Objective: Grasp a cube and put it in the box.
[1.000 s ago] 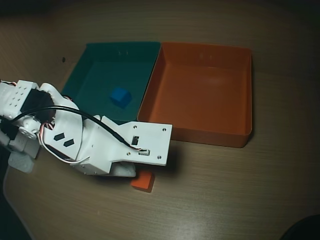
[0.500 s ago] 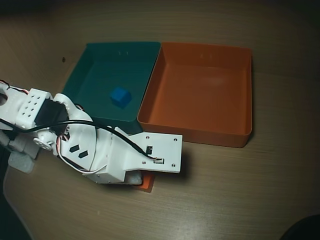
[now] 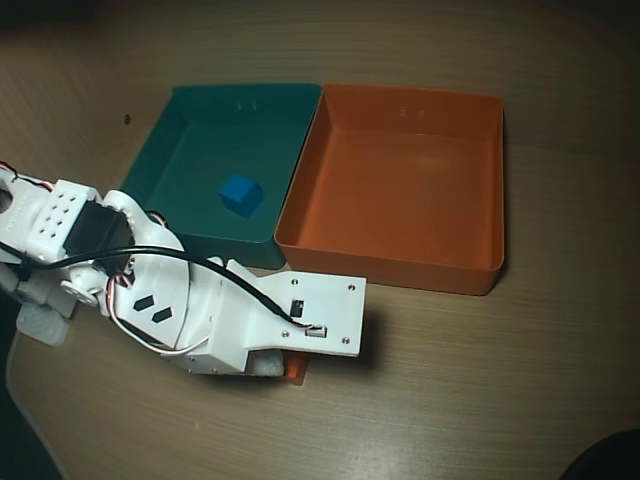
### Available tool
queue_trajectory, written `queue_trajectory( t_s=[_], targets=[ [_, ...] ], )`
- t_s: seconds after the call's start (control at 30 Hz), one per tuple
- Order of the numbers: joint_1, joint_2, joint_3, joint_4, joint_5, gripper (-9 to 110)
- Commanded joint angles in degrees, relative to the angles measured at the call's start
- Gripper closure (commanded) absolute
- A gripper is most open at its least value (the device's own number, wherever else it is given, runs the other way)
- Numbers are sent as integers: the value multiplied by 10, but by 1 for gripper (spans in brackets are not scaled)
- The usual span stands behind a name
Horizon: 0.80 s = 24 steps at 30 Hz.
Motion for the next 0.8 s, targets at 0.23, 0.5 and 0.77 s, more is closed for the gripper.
queue_trajectory(
  t_s=[0.23, 0.5, 0.77],
  targets=[
    [5, 7, -32, 1, 4, 107],
    [10, 17, 6, 1, -2, 107],
    [10, 17, 6, -3, 3, 107]
  ],
)
